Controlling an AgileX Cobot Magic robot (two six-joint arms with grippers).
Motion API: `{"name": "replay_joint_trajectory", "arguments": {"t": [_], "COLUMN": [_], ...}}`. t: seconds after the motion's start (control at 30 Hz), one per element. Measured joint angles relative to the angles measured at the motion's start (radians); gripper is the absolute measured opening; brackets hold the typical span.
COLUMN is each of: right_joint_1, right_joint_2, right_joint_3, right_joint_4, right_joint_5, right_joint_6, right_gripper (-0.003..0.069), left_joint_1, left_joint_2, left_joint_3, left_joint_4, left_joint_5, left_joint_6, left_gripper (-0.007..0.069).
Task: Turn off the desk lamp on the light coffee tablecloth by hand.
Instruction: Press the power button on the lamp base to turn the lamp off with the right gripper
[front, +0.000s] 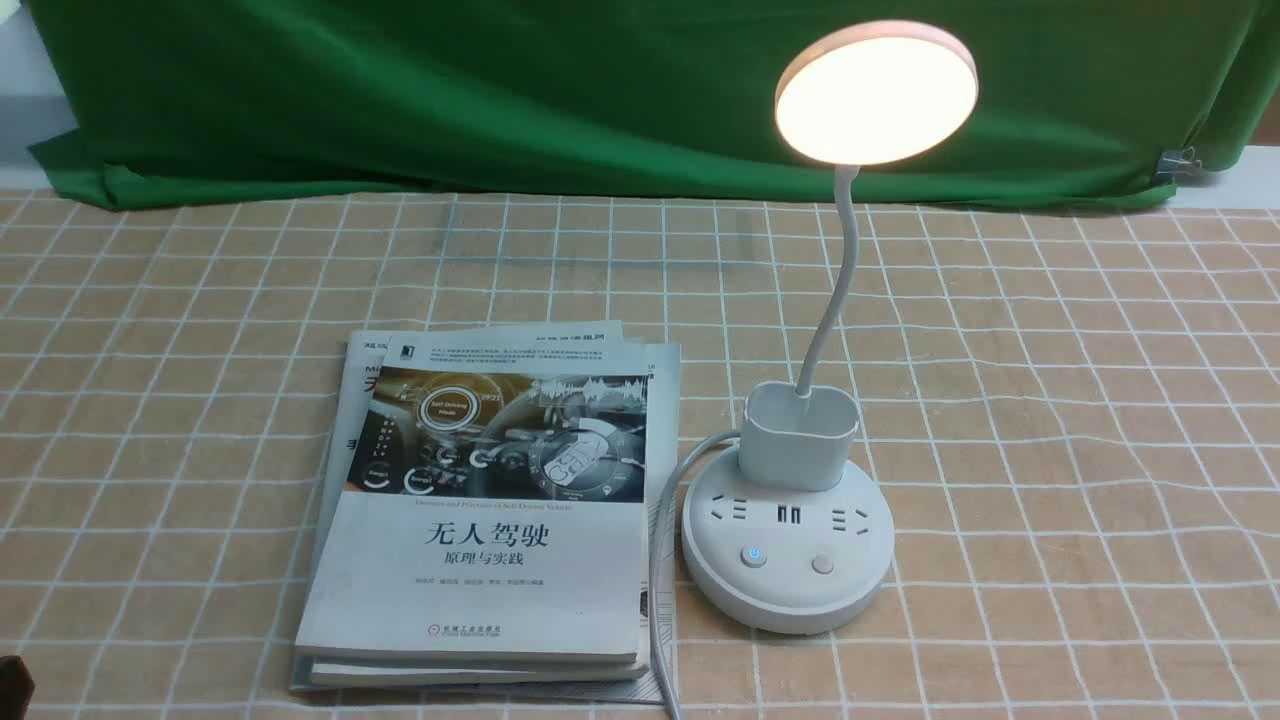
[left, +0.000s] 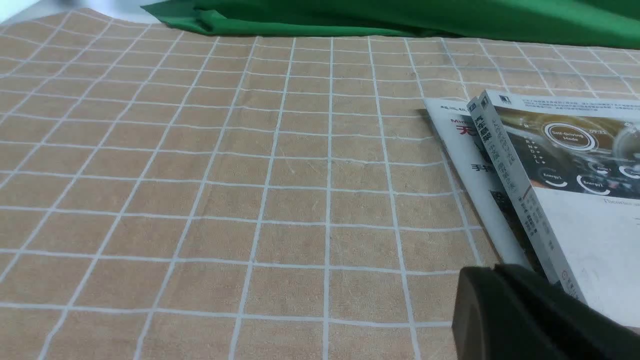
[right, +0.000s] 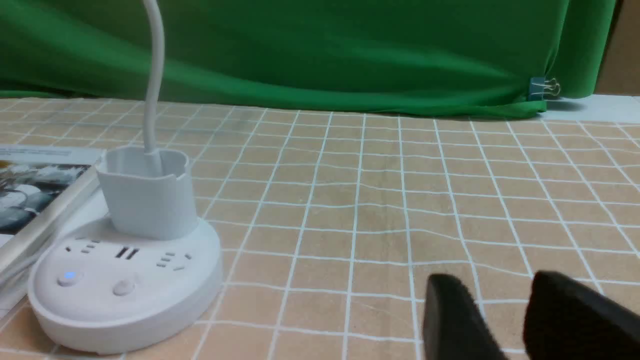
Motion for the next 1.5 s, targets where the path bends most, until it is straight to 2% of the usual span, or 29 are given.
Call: {"name": "replay_joint_trajectory", "arguments": {"t": [1.03,1.17,1.23,1.33,1.4,1.43,1.5], "right_joint_1": [0.0,0.0,0.0,0.0,0.0,0.0,0.0], "right_joint_2": [0.0,0.0,0.0,0.0,0.0,0.0,0.0], "right_joint_3": [0.0,0.0,0.0,0.0,0.0,0.0,0.0], "right_joint_4": [0.0,0.0,0.02,0.068,0.073,0.083,0.087], "right_joint_5": [0.0,-0.037,-0.077,-0.16,-0.192,-0.239,-0.268], "right_joint_6": [0.0,0.008,0.071,0.311,0.377,0.509,0.585], "right_gripper": [0.0242,0.0242,0.0242,0.0242,0.0242,0.0242,0.0242], "left_joint_1": [0.0,0.0,0.0,0.0,0.0,0.0,0.0], "left_joint_2": [0.0,0.0,0.0,0.0,0.0,0.0,0.0], "left_joint_3": [0.0,0.0,0.0,0.0,0.0,0.0,0.0], "left_joint_4": [0.0,0.0,0.0,0.0,0.0,0.0,0.0], "left_joint_5": [0.0,0.0,0.0,0.0,0.0,0.0,0.0], "left_joint_6": [0.0,0.0,0.0,0.0,0.0,0.0,0.0], "left_gripper": [0.0005,0.0005,0.0005,0.0005,0.0005,0.0005,0.0005]}}
